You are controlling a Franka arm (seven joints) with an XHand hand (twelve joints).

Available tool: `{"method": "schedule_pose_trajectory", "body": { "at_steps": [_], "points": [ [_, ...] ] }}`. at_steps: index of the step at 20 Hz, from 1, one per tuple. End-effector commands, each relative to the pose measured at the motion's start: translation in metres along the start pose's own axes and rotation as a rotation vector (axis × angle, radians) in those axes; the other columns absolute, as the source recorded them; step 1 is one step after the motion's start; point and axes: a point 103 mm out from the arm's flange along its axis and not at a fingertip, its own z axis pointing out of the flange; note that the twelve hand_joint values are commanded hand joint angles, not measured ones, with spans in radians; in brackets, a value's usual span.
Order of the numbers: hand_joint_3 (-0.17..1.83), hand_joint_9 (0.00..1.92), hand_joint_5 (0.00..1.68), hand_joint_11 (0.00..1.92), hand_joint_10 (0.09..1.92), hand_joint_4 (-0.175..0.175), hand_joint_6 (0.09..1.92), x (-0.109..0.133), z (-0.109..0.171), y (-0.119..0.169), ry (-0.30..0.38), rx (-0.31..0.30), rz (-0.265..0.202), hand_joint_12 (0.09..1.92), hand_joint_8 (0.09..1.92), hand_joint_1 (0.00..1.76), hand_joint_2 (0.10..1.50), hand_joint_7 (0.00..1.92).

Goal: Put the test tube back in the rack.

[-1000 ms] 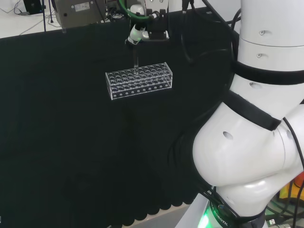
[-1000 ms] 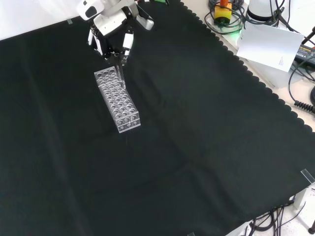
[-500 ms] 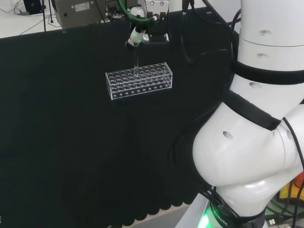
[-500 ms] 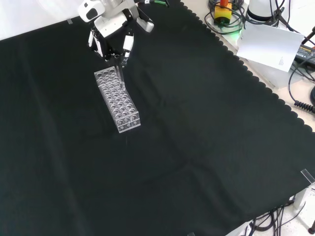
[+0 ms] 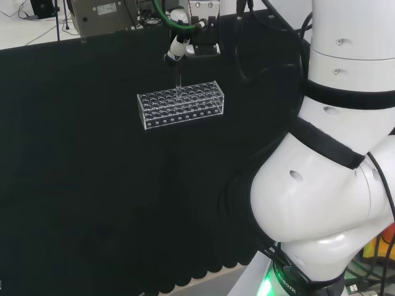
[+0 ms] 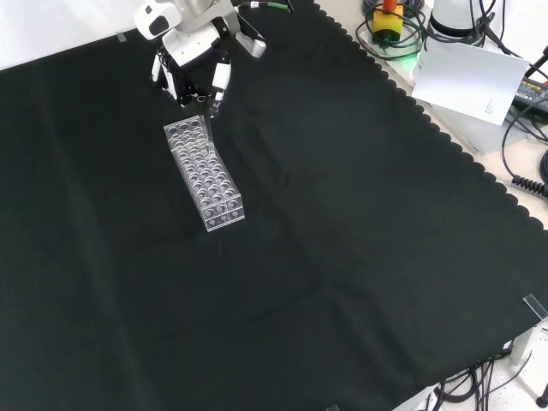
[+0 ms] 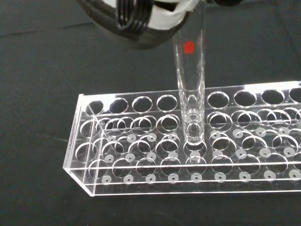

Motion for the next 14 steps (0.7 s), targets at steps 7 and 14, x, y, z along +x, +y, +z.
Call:
{"method": "schedule_pose_trajectory", "body": {
  "at_steps": [7, 14],
  "points": [
    [0.00, 1.31, 1.22, 0.76, 0.50, -0.175, 0.51, -0.007, 0.009, 0.009, 0.006, 0.022, -0.002, 1.23, 0.33, 1.42, 0.97, 1.80],
    [0.00, 1.31, 1.22, 0.77, 0.50, -0.175, 0.51, -0.011, 0.020, 0.008, 0.012, 0.025, -0.003, 1.23, 0.33, 1.42, 0.97, 1.80]
  ]
}}
